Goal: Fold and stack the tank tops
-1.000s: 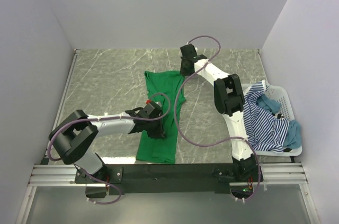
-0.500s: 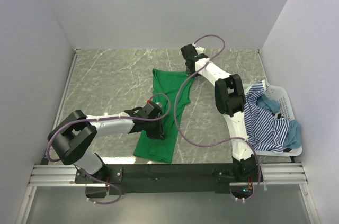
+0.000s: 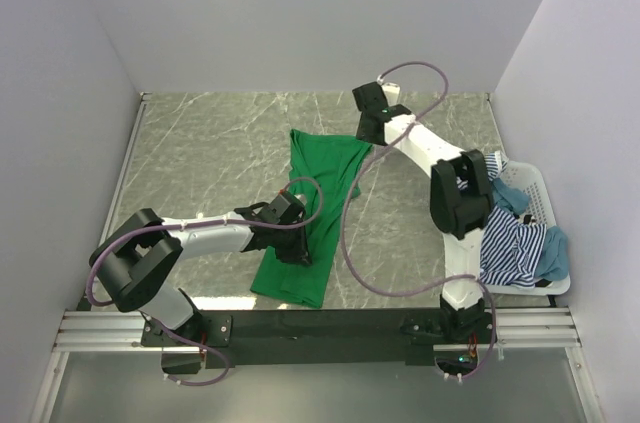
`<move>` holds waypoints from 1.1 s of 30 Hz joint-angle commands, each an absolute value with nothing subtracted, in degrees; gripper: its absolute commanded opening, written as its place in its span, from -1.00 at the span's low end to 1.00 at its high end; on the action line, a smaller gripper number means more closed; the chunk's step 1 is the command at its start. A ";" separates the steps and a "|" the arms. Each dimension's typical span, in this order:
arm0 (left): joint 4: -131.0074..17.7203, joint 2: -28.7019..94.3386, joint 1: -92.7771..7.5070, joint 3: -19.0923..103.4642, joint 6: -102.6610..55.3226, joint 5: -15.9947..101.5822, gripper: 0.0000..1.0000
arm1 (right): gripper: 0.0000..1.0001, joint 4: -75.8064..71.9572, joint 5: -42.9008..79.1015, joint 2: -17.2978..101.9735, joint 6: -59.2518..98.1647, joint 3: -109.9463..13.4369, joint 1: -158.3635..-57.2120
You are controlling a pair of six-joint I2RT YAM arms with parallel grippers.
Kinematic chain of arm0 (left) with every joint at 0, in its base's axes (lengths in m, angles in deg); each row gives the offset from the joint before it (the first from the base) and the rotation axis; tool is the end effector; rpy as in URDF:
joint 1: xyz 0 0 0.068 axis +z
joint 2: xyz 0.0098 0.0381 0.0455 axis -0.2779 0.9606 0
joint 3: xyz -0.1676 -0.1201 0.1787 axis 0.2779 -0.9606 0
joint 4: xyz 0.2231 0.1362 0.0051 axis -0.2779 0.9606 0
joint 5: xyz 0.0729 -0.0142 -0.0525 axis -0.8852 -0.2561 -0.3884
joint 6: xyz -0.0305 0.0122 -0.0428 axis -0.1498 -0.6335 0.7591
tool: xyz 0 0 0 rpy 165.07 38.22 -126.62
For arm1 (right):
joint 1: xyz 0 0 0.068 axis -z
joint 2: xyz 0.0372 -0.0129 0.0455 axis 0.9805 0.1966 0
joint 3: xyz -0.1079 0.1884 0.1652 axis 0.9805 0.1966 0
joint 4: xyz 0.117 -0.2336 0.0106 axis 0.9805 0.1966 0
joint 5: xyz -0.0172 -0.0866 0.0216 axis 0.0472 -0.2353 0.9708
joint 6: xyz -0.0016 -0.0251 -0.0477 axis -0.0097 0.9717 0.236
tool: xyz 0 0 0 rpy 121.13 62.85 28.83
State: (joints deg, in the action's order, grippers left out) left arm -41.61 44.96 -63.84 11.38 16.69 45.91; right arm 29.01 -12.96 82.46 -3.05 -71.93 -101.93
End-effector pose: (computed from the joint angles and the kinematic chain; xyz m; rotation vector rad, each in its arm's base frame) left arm 0.1816 -0.2101 0.1485 -0.0269 2.8397 -0.7816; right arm 0.4374 0.1727 0.2181 0.2903 2.3838 -0.0943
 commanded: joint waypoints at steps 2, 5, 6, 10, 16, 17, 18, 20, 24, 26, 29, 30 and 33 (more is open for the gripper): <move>-41.71 42.67 -63.68 12.38 15.11 46.93 -0.70 | -0.02 24.12 -10.64 70.36 -6.51 -63.70 -103.36; -41.71 42.31 -63.60 12.90 15.03 47.19 -0.68 | -0.05 20.34 -8.53 64.47 -7.91 -52.98 -104.59; -41.88 42.31 -63.60 12.91 15.02 47.19 -0.67 | -0.05 18.24 -7.13 63.22 -8.70 -50.34 -105.20; -42.32 42.40 -63.60 13.08 14.94 47.98 -0.68 | -0.06 14.54 -4.75 58.73 -10.99 -38.83 -107.57; -42.94 42.58 -63.60 13.00 14.94 48.33 -0.68 | -0.05 9.97 -1.50 59.60 -13.54 -34.15 -110.48; -42.85 42.58 -63.68 13.00 14.94 48.16 -0.68 | -0.05 9.53 -1.41 60.22 -14.07 -33.88 -110.74; -42.85 42.49 -63.68 13.00 14.85 48.16 -0.68 | -0.05 8.91 -1.41 60.48 -14.42 -33.71 -110.74; -42.59 42.32 -63.60 13.00 14.85 48.07 -0.68 | -0.05 8.29 -2.11 60.84 -15.12 -33.44 -111.09; -42.50 42.23 -63.60 12.82 14.76 47.81 -0.68 | -0.06 6.45 -2.64 60.75 -16.00 -32.30 -111.18; -42.50 42.23 -63.60 12.73 14.67 47.80 -0.68 | -0.07 7.14 -2.55 62.06 -16.09 -33.17 -111.18; -42.41 42.23 -63.60 12.56 14.76 47.72 -0.68 | -0.08 7.85 -2.90 62.94 -16.53 -33.53 -111.44; -42.41 42.14 -63.60 12.56 14.76 47.63 -0.68 | -0.08 7.68 -3.16 62.77 -16.62 -33.35 -111.44; -42.41 42.14 -63.68 12.47 14.85 47.72 -0.68 | -0.10 7.41 -3.86 62.42 -17.06 -32.30 -111.53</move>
State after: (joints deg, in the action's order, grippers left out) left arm -41.57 44.11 -63.79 11.40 16.02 47.20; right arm 9.10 -1.94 62.79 -15.71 -32.91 -111.06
